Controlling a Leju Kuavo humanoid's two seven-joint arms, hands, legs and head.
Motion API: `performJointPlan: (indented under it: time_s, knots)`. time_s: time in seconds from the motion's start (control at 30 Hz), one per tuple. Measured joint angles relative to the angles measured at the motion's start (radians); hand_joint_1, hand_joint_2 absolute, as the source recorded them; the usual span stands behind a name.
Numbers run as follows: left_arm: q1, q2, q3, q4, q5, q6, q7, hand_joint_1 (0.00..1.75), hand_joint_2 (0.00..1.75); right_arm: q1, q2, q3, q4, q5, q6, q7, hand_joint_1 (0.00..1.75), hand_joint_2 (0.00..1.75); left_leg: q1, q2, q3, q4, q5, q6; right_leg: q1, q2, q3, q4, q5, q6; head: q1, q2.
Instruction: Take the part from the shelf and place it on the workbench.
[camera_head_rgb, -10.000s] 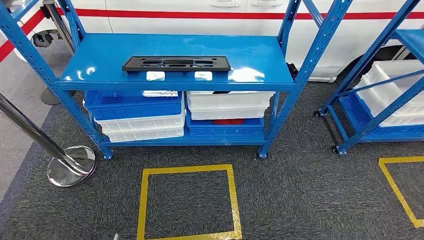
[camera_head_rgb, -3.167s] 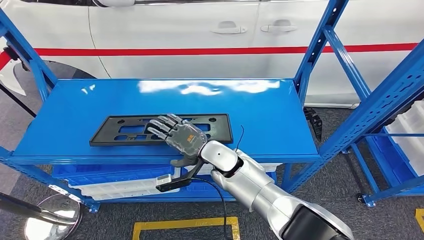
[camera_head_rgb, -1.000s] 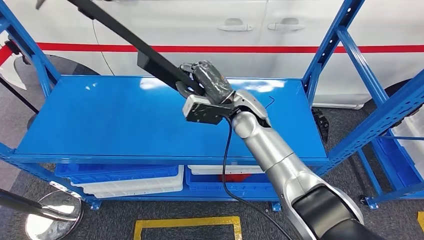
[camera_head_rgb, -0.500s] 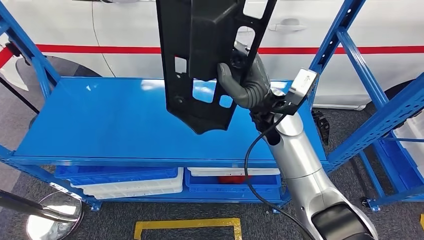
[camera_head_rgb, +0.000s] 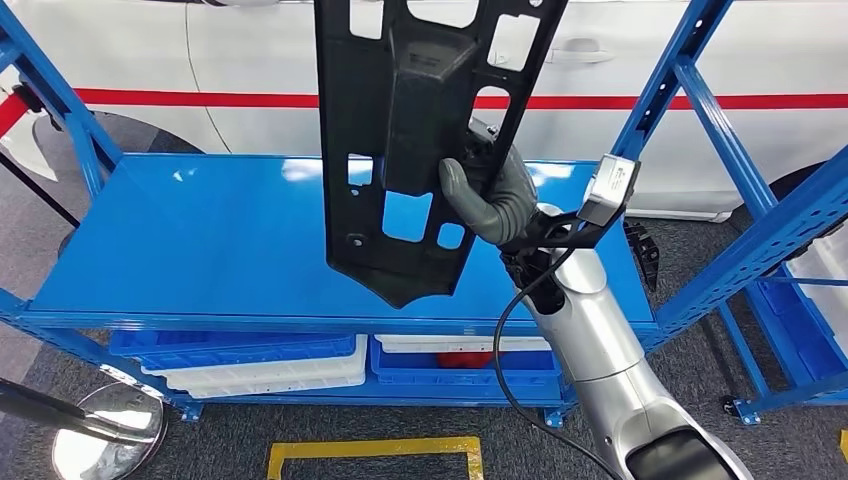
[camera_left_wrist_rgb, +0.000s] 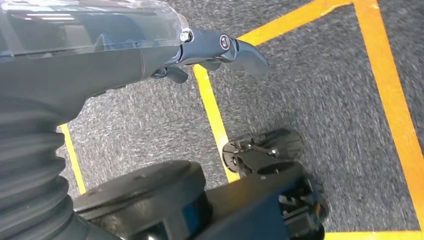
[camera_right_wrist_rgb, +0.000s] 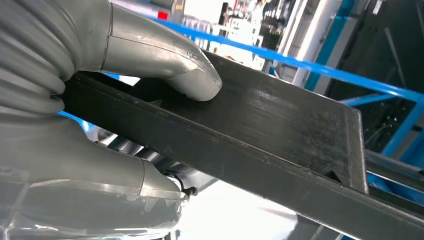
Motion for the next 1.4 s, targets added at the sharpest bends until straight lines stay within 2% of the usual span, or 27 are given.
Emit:
performJointPlan:
  time_s: [0.07,0.1,0.17,0.2,0.23,0.27,0.33,0.4,0.5,0.57,0.6,0.67,0.7,0.73,0.77,0.83,0.9,1.03,1.07,1.1,1.17,1.2,1.23,1.27,1.3,1.33,1.4]
  knots:
    - [0.001,0.0,0.01,0.0,0.017,0.006,0.0,0.0,1.75,0.002,-0.002,0.005,-0.003,-0.013,0.002,0.006,1.75,1.75,0.003,0.0,0.002,-0.007,0.006,0.011,-0.003,0.0,-0.015,0.035,-0.026,0.013,0.0,0.0]
    - [0.001,-0.001,0.015,0.0,0.023,0.01,0.004,0.0,1.75,0.004,-0.003,0.007,-0.004,-0.021,0.002,0.006,1.75,1.75,0.004,0.001,0.003,-0.01,0.008,0.014,-0.006,0.0,-0.035,0.08,-0.053,0.02,0.0,0.0]
    - [0.002,-0.001,0.021,0.0,0.027,0.019,0.023,0.0,1.75,0.015,-0.005,0.01,-0.005,-0.036,0.007,0.003,1.75,1.75,0.004,0.001,0.002,-0.01,0.008,0.017,-0.012,0.0,-0.098,0.215,-0.116,0.031,0.0,0.0]
    - [0.002,-0.001,0.024,0.0,0.029,0.024,0.035,0.0,1.75,0.026,-0.006,0.011,-0.007,-0.041,0.008,0.001,1.75,1.75,0.004,0.0,0.002,-0.01,0.008,0.017,-0.015,0.0,-0.122,0.265,-0.13,0.034,0.0,0.0]
    - [0.002,-0.001,0.029,0.0,0.031,0.031,0.047,0.0,1.75,0.04,-0.007,0.011,-0.012,-0.045,0.006,-0.001,1.75,1.75,0.005,0.0,0.002,-0.009,0.008,0.016,-0.017,0.0,-0.132,0.284,-0.127,0.036,0.0,0.0]
    - [0.002,-0.001,0.033,0.0,0.033,0.039,0.06,0.0,1.75,0.054,-0.007,0.012,-0.02,-0.045,0.001,-0.003,1.75,1.75,0.005,-0.001,0.003,-0.009,0.008,0.015,-0.02,0.0,-0.12,0.26,-0.106,0.037,0.0,0.0]
    - [0.002,-0.002,0.039,0.0,0.035,0.051,0.075,0.0,1.75,0.081,-0.008,0.011,-0.047,-0.04,-0.017,-0.008,1.75,1.75,0.005,-0.003,0.006,-0.009,0.005,0.011,-0.022,0.0,-0.052,0.122,-0.04,0.034,0.0,0.0]
    - [0.002,-0.003,0.041,0.0,0.035,0.057,0.082,0.0,1.75,0.099,-0.008,0.01,-0.073,-0.035,-0.028,-0.012,1.75,1.75,0.003,-0.003,0.006,-0.009,0.003,0.002,-0.017,0.001,-0.001,0.014,-0.006,0.024,0.0,0.0]
    - [0.002,-0.003,0.044,0.0,0.034,0.059,0.085,0.0,1.75,0.12,-0.01,0.008,-0.098,-0.033,-0.035,-0.013,1.75,1.75,0.004,-0.003,0.007,-0.013,0.002,-0.017,-0.012,0.002,0.008,-0.008,-0.003,0.005,0.0,0.0]
    - [0.003,-0.004,0.046,0.0,0.031,0.058,0.089,0.0,1.75,0.125,-0.01,0.007,-0.11,-0.032,-0.038,-0.013,1.75,1.75,0.005,-0.001,-0.002,0.013,-0.022,-0.026,-0.015,0.0,0.013,-0.018,0.004,-0.01,0.0,0.0]
    - [0.003,-0.004,0.046,0.0,0.029,0.056,0.093,0.0,1.75,0.127,-0.01,0.007,-0.115,-0.032,-0.042,-0.013,1.75,1.75,0.005,0.0,-0.018,0.054,-0.05,-0.029,-0.017,-0.001,0.015,-0.022,0.007,-0.016,0.0,0.0]
    - [0.004,-0.004,0.046,0.0,0.021,0.048,0.103,0.0,1.75,0.139,-0.01,0.003,-0.121,-0.031,-0.056,-0.011,1.75,1.75,0.005,0.0,-0.071,0.185,-0.124,-0.032,-0.013,-0.005,0.014,-0.023,0.01,-0.021,0.0,0.0]
    - [0.005,-0.004,0.046,0.0,0.018,0.045,0.108,0.0,1.75,0.149,-0.011,0.0,-0.124,-0.031,-0.064,-0.01,1.75,1.75,0.005,0.0,-0.095,0.243,-0.148,-0.033,-0.011,-0.006,0.013,-0.022,0.01,-0.022,0.0,0.0]
    - [0.006,-0.004,0.046,0.0,0.015,0.044,0.111,0.0,1.75,0.161,-0.012,-0.004,-0.128,-0.032,-0.07,-0.007,1.75,1.75,0.005,0.0,-0.104,0.272,-0.154,-0.034,-0.01,-0.006,0.01,-0.02,0.011,-0.022,0.0,0.0]
    - [0.007,-0.004,0.046,0.0,0.013,0.043,0.114,0.0,1.75,0.171,-0.014,-0.008,-0.132,-0.032,-0.076,-0.004,1.75,1.75,0.005,0.0,-0.092,0.258,-0.14,-0.033,-0.009,-0.007,0.008,-0.017,0.011,-0.023,0.0,0.0]
    - [0.008,-0.004,0.046,0.0,0.011,0.043,0.118,0.0,1.75,0.184,-0.015,-0.015,-0.142,-0.033,-0.083,0.004,1.75,1.75,0.005,0.001,-0.021,0.132,-0.08,-0.029,-0.009,-0.006,0.002,-0.008,0.011,-0.022,0.0,0.0]
    - [0.008,-0.004,0.046,0.0,0.01,0.043,0.119,0.0,1.75,0.189,-0.016,-0.02,-0.149,-0.033,-0.091,0.011,1.75,1.75,0.002,0.001,0.035,0.023,-0.042,-0.021,-0.006,-0.004,-0.006,0.001,0.013,-0.015,0.0,0.0]
    - [0.01,-0.004,0.046,0.0,0.007,0.038,0.118,0.0,1.75,0.195,-0.016,-0.027,-0.154,-0.027,-0.104,0.02,1.75,1.75,-0.001,0.0,0.035,-0.003,-0.018,0.002,-0.008,-0.002,-0.016,0.005,0.022,0.01,0.0,0.0]
    - [0.01,-0.004,0.046,0.0,0.006,0.037,0.118,0.0,1.75,0.195,-0.016,-0.03,-0.154,-0.025,-0.107,0.021,1.75,1.75,0.0,0.001,0.031,-0.007,-0.01,0.009,-0.009,-0.001,-0.023,0.019,0.005,0.016,0.0,0.0]
    - [0.008,-0.004,0.046,0.0,0.006,0.035,0.117,0.0,1.75,0.195,-0.016,-0.034,-0.154,-0.024,-0.108,0.021,1.75,1.75,0.002,0.002,0.025,-0.011,0.0,0.015,-0.011,0.0,-0.036,0.052,-0.026,0.022,0.0,0.0]
    - [0.006,-0.004,0.046,0.0,0.005,0.033,0.117,0.0,1.75,0.197,-0.016,-0.041,-0.154,-0.023,-0.108,0.021,1.75,1.75,0.002,0.003,0.005,-0.013,0.016,0.021,-0.016,0.0,-0.08,0.176,-0.117,0.032,0.0,0.0]
    - [0.007,-0.004,0.046,0.0,0.006,0.032,0.116,0.0,1.75,0.198,-0.017,-0.043,-0.154,-0.023,-0.107,0.023,1.75,1.75,0.001,0.003,-0.007,-0.013,0.024,0.021,-0.018,0.0,-0.098,0.241,-0.151,0.036,0.0,0.0]
    - [0.007,-0.004,0.046,0.0,0.007,0.032,0.115,0.0,1.75,0.198,-0.017,-0.044,-0.154,-0.024,-0.104,0.025,1.75,1.75,0.001,0.004,-0.018,-0.012,0.032,0.02,-0.02,0.0,-0.105,0.282,-0.166,0.039,0.0,0.0]
    - [0.007,-0.004,0.046,0.0,0.008,0.032,0.113,0.0,1.75,0.198,-0.017,-0.046,-0.154,-0.025,-0.1,0.029,1.75,1.75,0.0,0.007,-0.029,-0.012,0.04,0.02,-0.021,-0.001,-0.092,0.287,-0.16,0.041,0.0,0.0]
    - [0.007,-0.004,0.046,0.0,0.009,0.032,0.111,0.0,1.75,0.198,-0.017,-0.048,-0.154,-0.027,-0.096,0.033,1.75,1.75,0.0,0.01,-0.038,-0.011,0.047,0.018,-0.022,-0.003,-0.057,0.251,-0.137,0.041,0.0,0.0]
    - [0.007,-0.004,0.046,0.0,0.01,0.032,0.109,0.0,1.75,0.197,-0.017,-0.05,-0.154,-0.029,-0.092,0.036,1.75,1.75,0.0,0.013,-0.046,-0.01,0.054,0.015,-0.023,-0.01,-0.006,0.184,-0.111,0.041,0.0,0.0]
    - [0.008,-0.004,0.046,0.0,0.011,0.033,0.107,0.0,1.75,0.193,-0.017,-0.051,-0.154,-0.032,-0.089,0.041,1.75,1.75,-0.001,0.018,-0.056,-0.011,0.068,0.006,-0.017,-0.033,0.091,0.038,-0.087,0.032,0.0,0.0]
